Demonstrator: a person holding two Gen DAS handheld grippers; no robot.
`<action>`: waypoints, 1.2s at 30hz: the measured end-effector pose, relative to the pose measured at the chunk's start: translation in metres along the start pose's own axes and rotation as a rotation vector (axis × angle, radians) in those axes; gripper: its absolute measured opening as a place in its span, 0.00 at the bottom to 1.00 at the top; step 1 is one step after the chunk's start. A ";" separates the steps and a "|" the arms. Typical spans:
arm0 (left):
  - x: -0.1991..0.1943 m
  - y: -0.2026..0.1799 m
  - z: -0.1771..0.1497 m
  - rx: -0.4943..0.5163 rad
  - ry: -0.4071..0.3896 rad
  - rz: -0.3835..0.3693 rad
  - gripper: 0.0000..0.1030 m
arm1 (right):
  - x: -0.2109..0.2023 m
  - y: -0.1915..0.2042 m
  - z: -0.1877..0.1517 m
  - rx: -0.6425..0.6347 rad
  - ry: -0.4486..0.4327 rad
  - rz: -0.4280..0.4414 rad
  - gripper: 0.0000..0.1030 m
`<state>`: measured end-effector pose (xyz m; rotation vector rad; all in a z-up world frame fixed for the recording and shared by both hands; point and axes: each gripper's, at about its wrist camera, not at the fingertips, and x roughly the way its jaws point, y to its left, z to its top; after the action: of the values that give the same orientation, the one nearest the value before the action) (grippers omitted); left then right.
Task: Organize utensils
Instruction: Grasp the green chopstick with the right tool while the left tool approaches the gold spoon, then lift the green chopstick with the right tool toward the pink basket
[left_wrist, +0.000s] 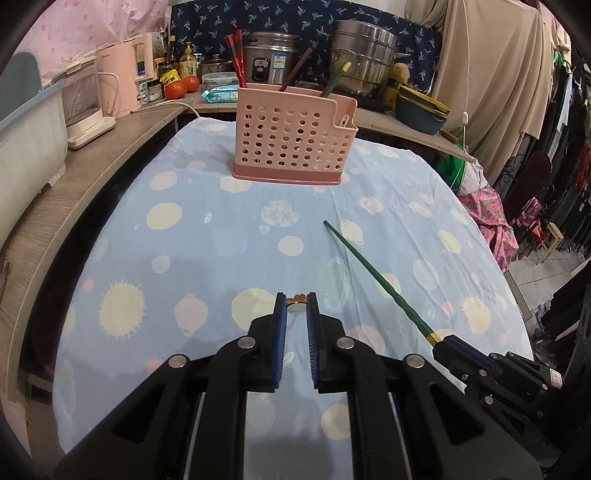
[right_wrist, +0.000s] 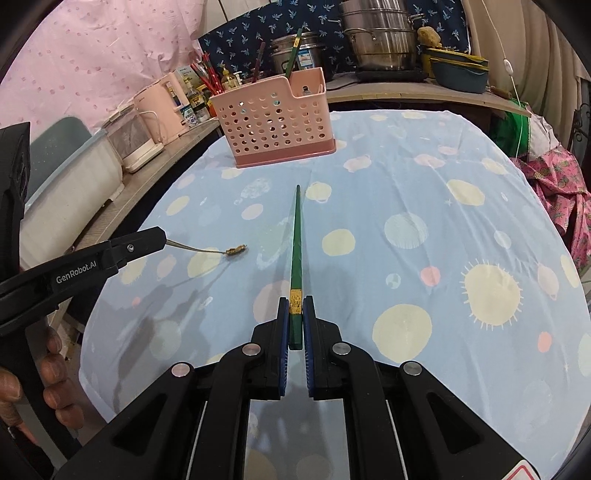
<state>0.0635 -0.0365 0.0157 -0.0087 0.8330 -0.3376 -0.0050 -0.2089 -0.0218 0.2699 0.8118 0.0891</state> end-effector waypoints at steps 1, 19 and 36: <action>-0.002 0.000 0.002 0.000 -0.006 -0.005 0.10 | -0.002 0.001 0.002 -0.001 -0.006 0.004 0.07; -0.014 0.003 0.020 -0.003 -0.046 -0.032 0.09 | -0.019 0.016 0.027 -0.014 -0.053 0.073 0.07; -0.029 0.011 0.056 -0.004 -0.098 -0.050 0.09 | -0.049 0.027 0.095 -0.027 -0.190 0.107 0.07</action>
<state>0.0889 -0.0247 0.0730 -0.0492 0.7373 -0.3796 0.0312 -0.2106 0.0820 0.2917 0.6064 0.1724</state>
